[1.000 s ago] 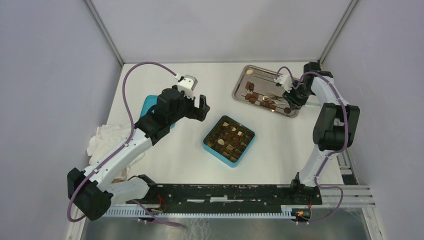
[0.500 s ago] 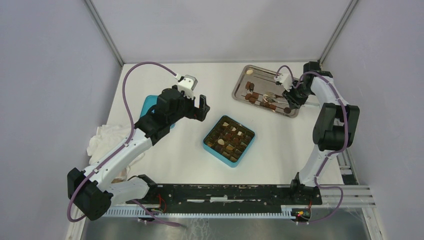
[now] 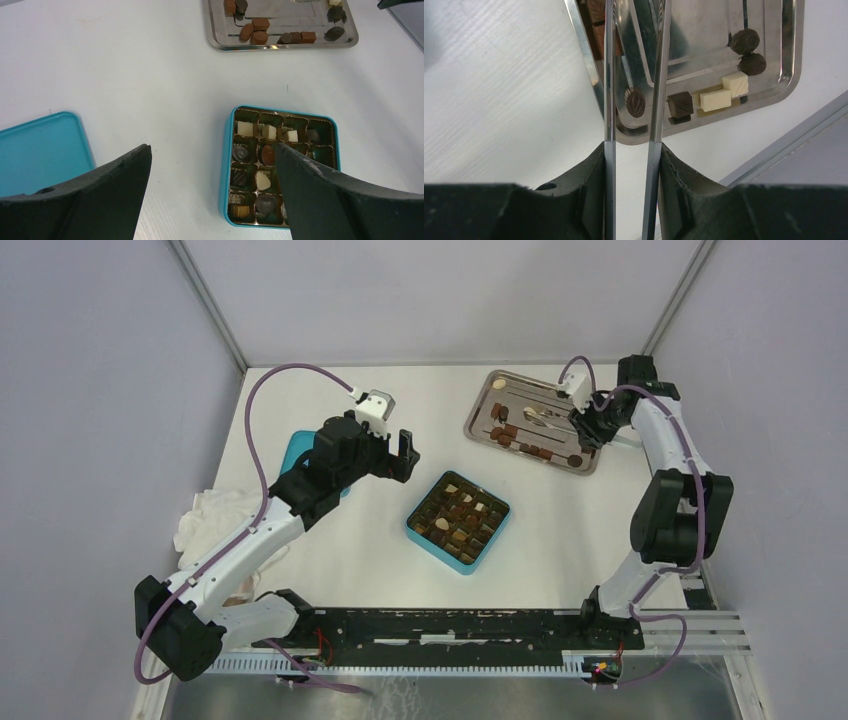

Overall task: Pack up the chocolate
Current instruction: Pick up the fake chocolate from the plate.

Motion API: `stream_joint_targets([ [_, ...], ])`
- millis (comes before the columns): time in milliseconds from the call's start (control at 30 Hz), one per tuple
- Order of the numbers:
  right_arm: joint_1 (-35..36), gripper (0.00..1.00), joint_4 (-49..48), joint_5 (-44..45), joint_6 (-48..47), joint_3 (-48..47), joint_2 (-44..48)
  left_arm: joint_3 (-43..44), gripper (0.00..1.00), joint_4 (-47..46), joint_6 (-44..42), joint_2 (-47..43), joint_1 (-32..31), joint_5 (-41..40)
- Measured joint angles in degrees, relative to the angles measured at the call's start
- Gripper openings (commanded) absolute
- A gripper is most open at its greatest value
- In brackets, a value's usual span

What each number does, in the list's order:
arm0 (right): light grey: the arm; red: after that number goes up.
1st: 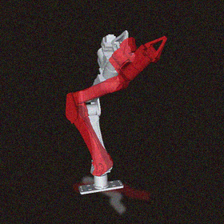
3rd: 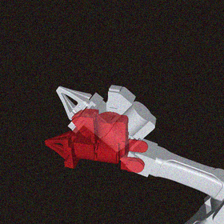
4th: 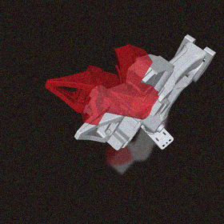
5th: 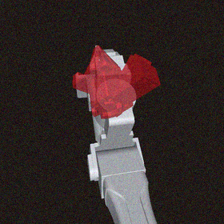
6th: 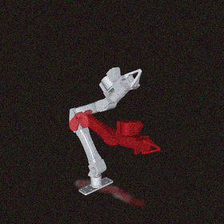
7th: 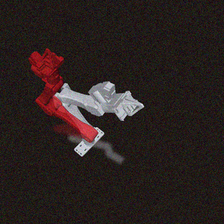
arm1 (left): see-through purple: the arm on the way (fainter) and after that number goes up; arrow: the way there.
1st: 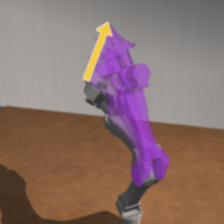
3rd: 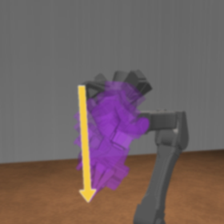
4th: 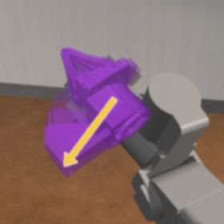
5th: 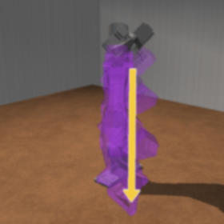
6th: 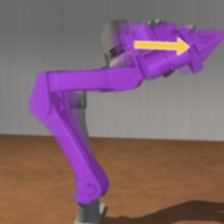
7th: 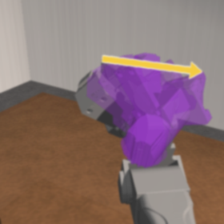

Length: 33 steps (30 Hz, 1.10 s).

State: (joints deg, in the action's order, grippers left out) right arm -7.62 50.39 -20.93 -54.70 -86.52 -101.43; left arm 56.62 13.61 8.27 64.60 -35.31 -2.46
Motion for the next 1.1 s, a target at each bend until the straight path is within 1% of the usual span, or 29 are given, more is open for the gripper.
stream_joint_targets([
  [133,0.0,0.00,0.7,-4.1,-0.1,2.0,4.6,0.0,0.97,0.0,0.0,0.2,0.0,0.2],
  [400,0.5,0.00,5.6,-15.7,-3.7,9.4,18.0,0.7,0.94,0.5,0.0,2.6,0.0,3.4],
  [567,3.7,0.00,9.7,-21.2,-8.2,15.0,26.3,1.9,0.92,1.2,0.0,5.2,0.0,6.0],
  [700,7.8,0.00,12.1,-23.1,-11.0,19.7,31.3,3.1,0.88,2.3,0.0,7.9,0.0,7.8],
  [833,12.3,0.00,13.2,-23.2,-12.4,24.9,34.8,5.0,0.78,4.4,0.0,11.8,0.0,9.9],
  [900,13.7,0.00,13.6,-23.1,-12.7,27.0,35.8,6.3,0.66,5.7,0.0,14.4,0.0,10.6],
  [933,14.1,0.00,13.6,-23.0,-12.8,27.9,36.2,6.8,0.58,6.3,0.0,15.5,0.0,10.8],
  [967,14.4,0.00,13.6,-22.9,-12.9,28.6,36.4,7.4,0.52,7.2,0.0,16.9,0.0,11.3],
  [1000,14.6,0.00,13.6,-22.7,-12.9,29.3,36.7,8.1,0.49,7.9,0.0,18.4,0.0,11.7],
  [1100,15.5,0.00,13.5,-21.9,-12.9,30.6,37.3,10.1,0.47,10.3,0.0,22.9,0.0,12.4],
])
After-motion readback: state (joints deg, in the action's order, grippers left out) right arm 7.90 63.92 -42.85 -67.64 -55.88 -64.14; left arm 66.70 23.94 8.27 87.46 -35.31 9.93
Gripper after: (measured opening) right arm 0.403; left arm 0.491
